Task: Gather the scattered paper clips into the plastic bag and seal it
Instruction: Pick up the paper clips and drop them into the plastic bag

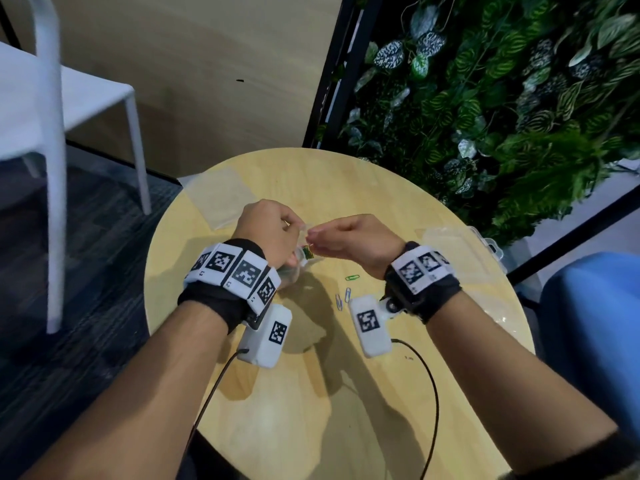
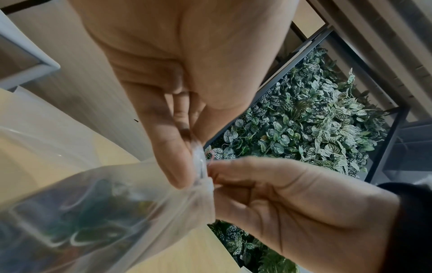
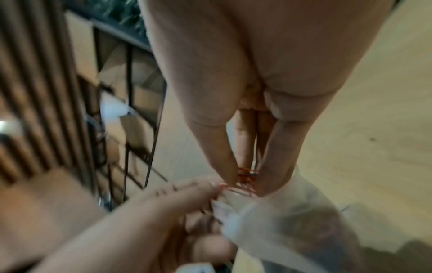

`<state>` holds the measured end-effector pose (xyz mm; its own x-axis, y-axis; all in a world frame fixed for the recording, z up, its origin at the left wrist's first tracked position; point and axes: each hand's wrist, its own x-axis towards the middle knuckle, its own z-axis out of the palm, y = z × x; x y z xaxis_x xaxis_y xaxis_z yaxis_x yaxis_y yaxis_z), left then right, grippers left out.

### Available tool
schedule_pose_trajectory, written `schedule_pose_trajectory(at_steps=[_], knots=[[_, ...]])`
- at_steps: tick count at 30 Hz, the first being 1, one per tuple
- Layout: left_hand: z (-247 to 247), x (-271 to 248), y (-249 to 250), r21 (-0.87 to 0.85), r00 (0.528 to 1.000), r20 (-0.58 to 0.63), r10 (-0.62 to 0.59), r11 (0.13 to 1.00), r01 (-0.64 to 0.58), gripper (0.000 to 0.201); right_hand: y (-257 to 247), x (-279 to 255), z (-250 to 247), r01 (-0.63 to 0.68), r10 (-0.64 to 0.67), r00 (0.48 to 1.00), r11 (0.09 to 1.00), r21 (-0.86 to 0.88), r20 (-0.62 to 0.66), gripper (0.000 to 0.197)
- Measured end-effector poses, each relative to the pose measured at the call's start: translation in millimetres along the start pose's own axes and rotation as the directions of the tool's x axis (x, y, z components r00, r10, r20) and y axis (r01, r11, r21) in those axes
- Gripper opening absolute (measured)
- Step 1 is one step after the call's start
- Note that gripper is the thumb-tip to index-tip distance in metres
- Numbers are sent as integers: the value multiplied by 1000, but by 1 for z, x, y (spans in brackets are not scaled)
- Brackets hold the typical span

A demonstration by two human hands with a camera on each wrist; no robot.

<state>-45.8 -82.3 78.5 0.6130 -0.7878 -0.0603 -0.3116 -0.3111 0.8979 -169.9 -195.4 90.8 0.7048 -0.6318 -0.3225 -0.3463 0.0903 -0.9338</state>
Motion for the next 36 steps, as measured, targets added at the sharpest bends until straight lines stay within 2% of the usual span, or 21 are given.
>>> schedule_pose_trajectory(at_steps=[2, 3, 5, 6, 8, 9, 10, 11, 12, 13, 14, 15, 17, 19, 21, 24, 25, 28, 30, 33, 36], knots=[[-2, 1, -1, -15, 1000, -5, -11, 1000, 10, 14, 4, 3, 5, 58, -59, 998, 967, -249, 4, 22], [-3, 1, -2, -22, 1000, -6, -13, 1000, 13, 14, 5, 3, 6, 88, -97, 995, 920, -382, -3, 24], [-4, 2, -2, -22, 1000, -11, -5, 1000, 5, 13, 2, 2, 7, 149, -181, 984, 835, -530, -7, 21], [-5, 2, -3, -19, 1000, -14, 0, 1000, 0, 13, 0, 2, 6, 189, -223, 975, 827, -529, 0, 17], [-5, 3, -3, -17, 1000, -24, 3, 1000, -3, 14, -3, 2, -1, 235, -281, 959, 876, -421, -48, 20], [-5, 3, -4, -17, 999, -32, 3, 1000, -3, 14, -1, 4, -8, 227, -283, 955, 896, -382, -95, 24], [-6, 4, -5, -17, 999, -41, 3, 1000, -4, 15, 4, 7, -17, 201, -275, 953, 886, -418, -125, 27], [-7, 5, -6, -17, 999, -50, 5, 1000, -6, 16, 11, 9, -24, 150, -254, 959, 828, -540, -123, 28], [-8, 5, -7, -14, 998, -54, 8, 1000, -9, 16, 22, 10, -29, 87, -206, 975, 688, -720, -79, 30], [-9, 6, -8, -10, 998, -54, 8, 1000, -9, 17, 37, 10, -32, 38, -120, 992, 501, -864, -26, 35], [-10, 6, -9, -6, 999, -49, 7, 1000, -7, 18, 50, 7, -31, 17, -32, 999, 361, -932, 6, 39], [-11, 6, -9, -2, 999, -42, 3, 1000, -3, 18, 64, 5, -30, 19, 33, 999, 296, -955, 31, 43], [-14, 5, -9, 3, 999, -39, 0, 1000, 0, 20, 82, -1, -28, 43, 55, 997, 239, -970, 58, 50], [-16, 3, -9, 16, 999, -42, 0, 1000, 1, 21, 92, -8, -29, 5, 82, 996, 172, -985, 19, 56], [-17, 1, -8, 36, 999, -41, 1, 999, 0, 21, 98, -14, -25, -60, 116, 992, 139, -988, -44, 56], [-18, 0, -5, 70, 999, -37, 10, 998, -8, 22, 97, -26, -3, -73, 84, 995, 142, -987, -62, 37], [-18, -1, -5, 78, 999, -35, 11, 997, -9, 22, 96, -30, 6, -57, 76, 996, 119, -991, -48, 34], [-18, -1, -5, 85, 1000, -30, 4, 996, -2, 22, 98, -33, 30, -38, 70, 997, -31, -999, -40, 31], [-18, -1, -6, 91, 1000, -28, 2, 996, 0, 22, 101, -29, 37, -70, 41, 997, -71, -995, -73, 31], [-19, -3, -6, 98, 1000, -31, -1, 995, 4, 22, 99, -27, 36, -102, 18, 995, -25, -994, -103, 35], [-19, -5, -5, 108, 1000, -27, 7, 994, -4, 21, 94, -23, 32, -125, -3, 992, 26, -992, -125, 26]])
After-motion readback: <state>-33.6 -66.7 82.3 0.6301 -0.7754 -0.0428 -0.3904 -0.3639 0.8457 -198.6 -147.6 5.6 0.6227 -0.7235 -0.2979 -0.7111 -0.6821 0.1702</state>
